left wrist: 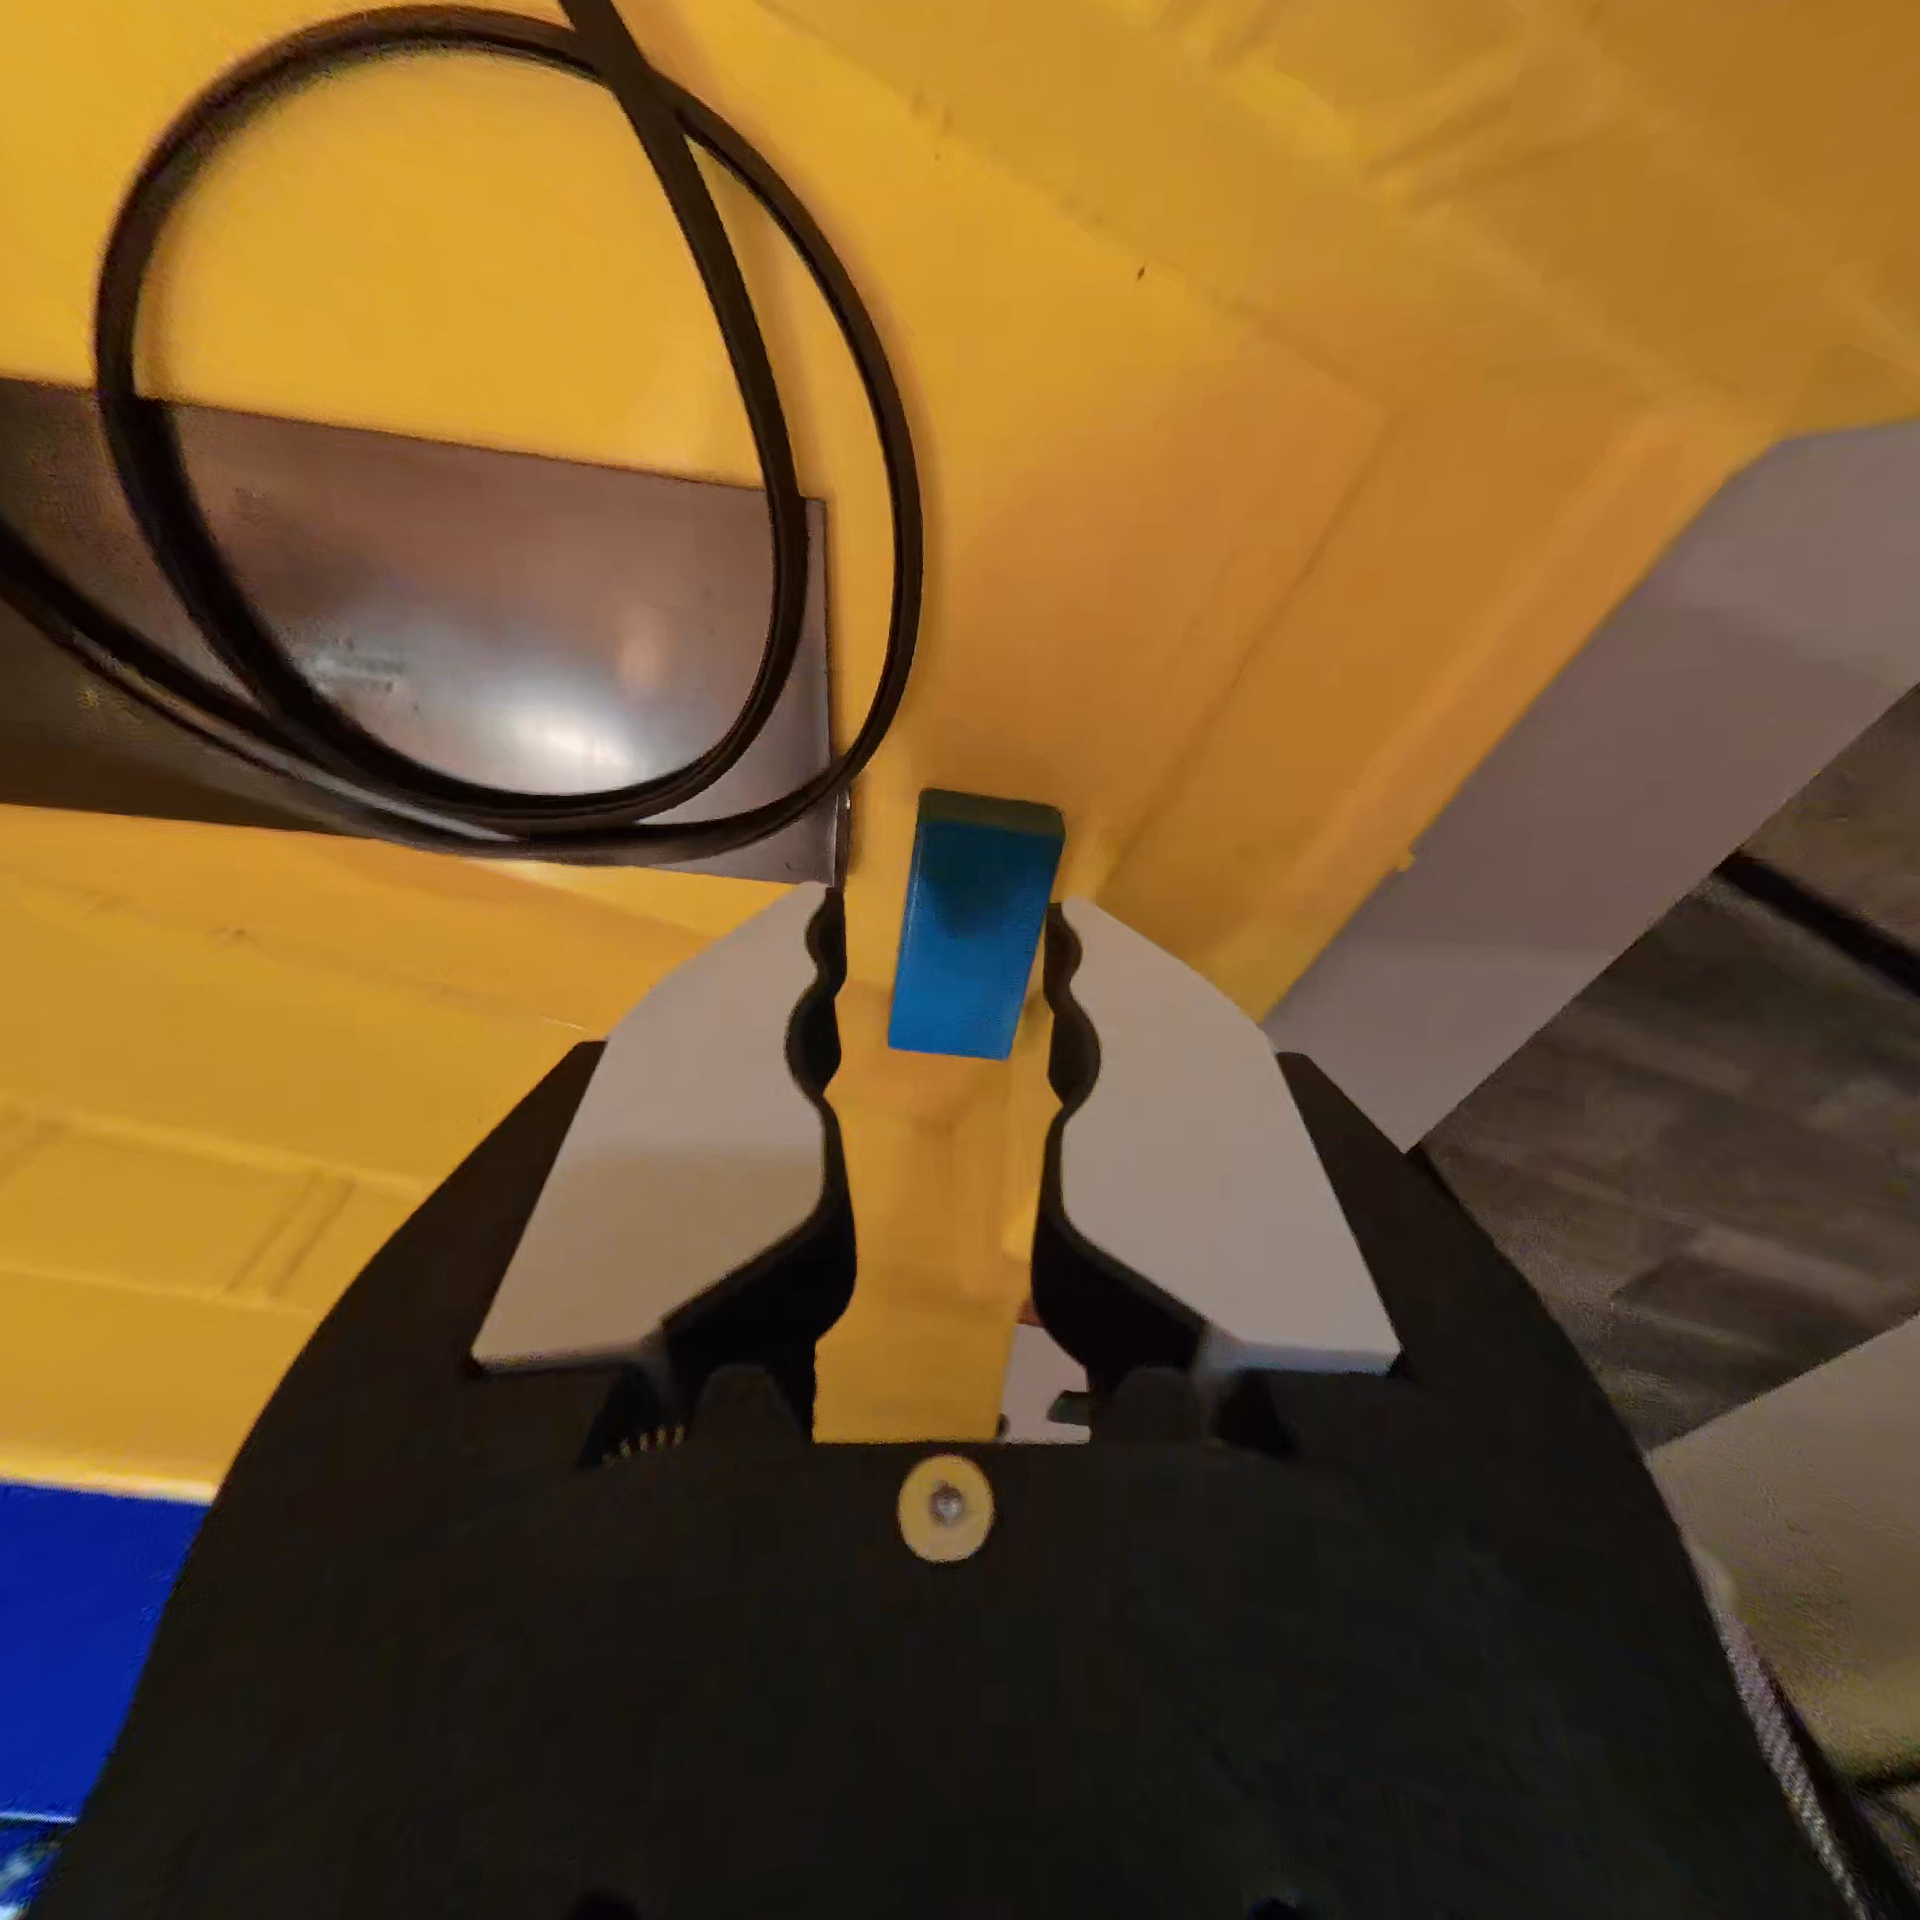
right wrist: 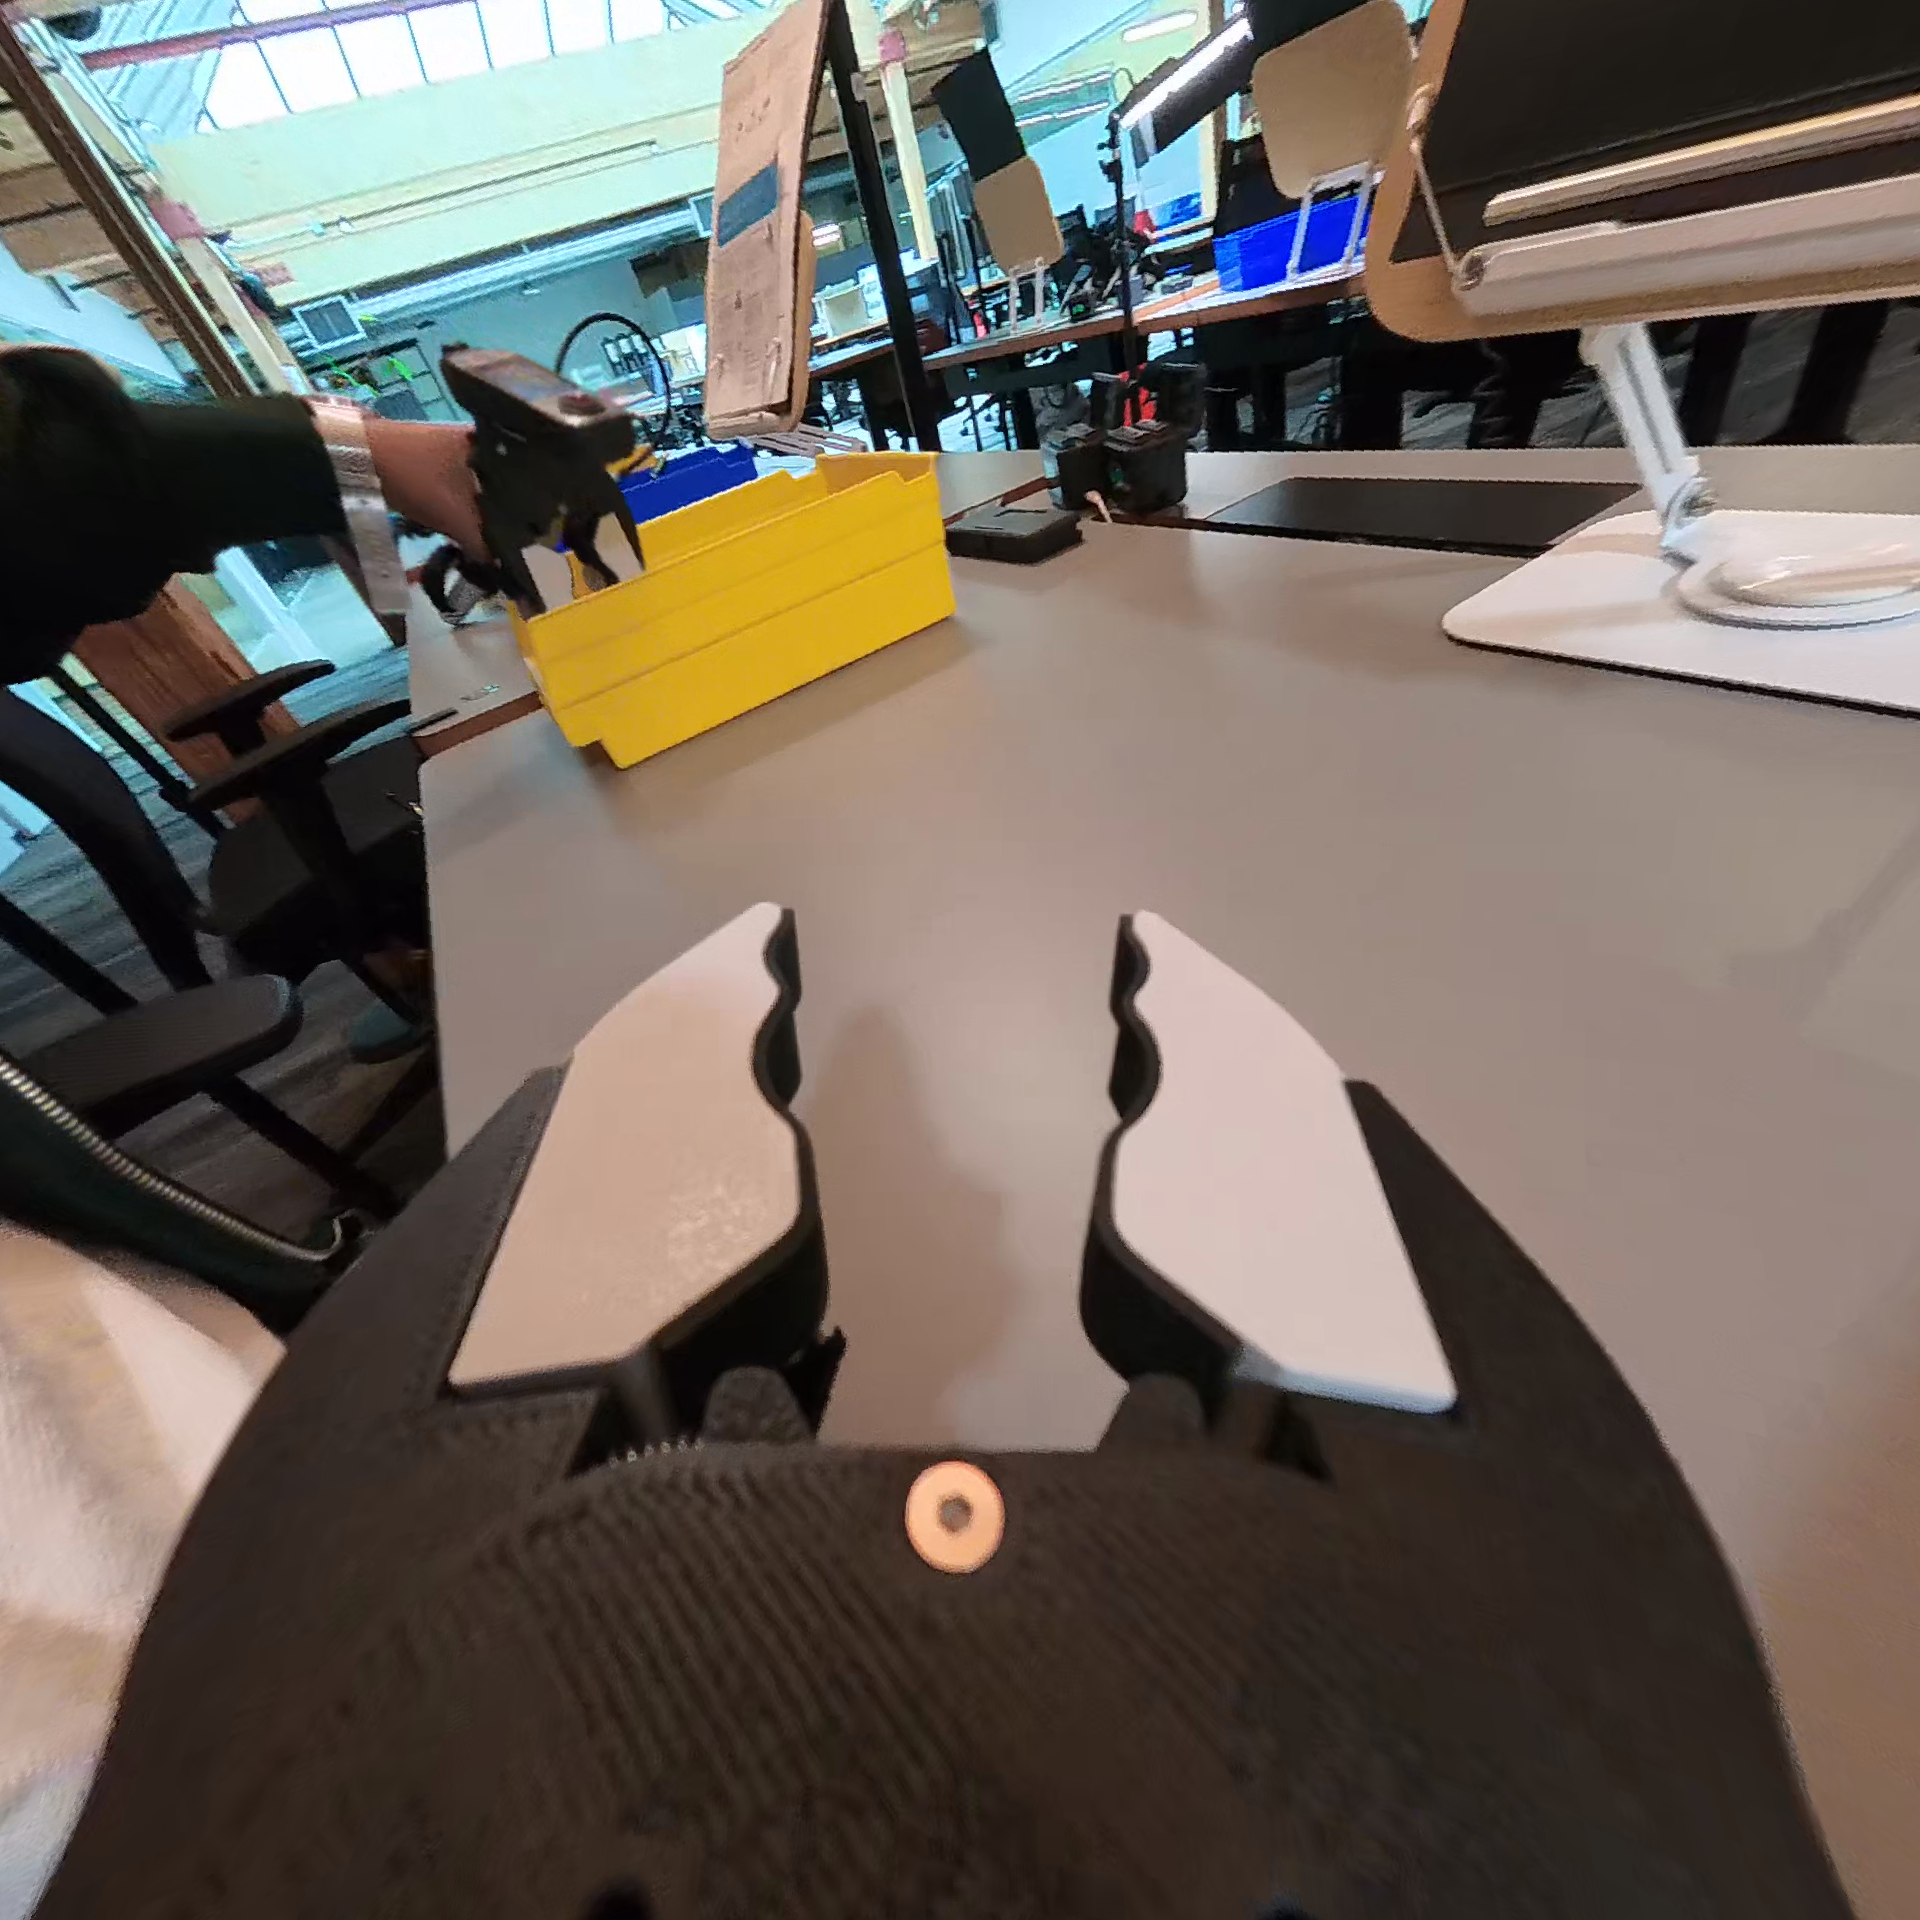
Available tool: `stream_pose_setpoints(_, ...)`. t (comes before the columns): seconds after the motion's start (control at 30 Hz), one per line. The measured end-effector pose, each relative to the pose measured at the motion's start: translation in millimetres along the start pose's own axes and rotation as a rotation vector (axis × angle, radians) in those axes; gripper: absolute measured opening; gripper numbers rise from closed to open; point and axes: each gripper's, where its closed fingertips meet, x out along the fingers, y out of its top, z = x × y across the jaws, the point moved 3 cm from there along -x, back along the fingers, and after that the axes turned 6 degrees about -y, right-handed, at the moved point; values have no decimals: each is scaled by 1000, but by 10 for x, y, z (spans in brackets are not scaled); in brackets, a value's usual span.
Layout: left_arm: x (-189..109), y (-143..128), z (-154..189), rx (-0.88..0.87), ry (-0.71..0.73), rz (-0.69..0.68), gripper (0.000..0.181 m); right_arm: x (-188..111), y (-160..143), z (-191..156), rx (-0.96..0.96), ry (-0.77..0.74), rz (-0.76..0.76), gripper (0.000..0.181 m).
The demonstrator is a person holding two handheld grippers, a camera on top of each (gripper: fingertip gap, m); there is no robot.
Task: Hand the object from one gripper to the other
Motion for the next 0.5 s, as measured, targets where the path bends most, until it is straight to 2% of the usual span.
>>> stream_pose_setpoints(0.27, 298, -41, 14, 54, -97, -92, 38, 23, 64, 158, 27, -38, 35, 57)
stream_pose_setpoints(0.4, 301, -25, 1, 54, -73, -75, 33, 59, 89, 183, 64, -22, 54, 56)
stream_pose_setpoints(0.5, 198, -37, -49, 48, 17, -56, 33, 71, 114, 169, 72, -12, 61, 56)
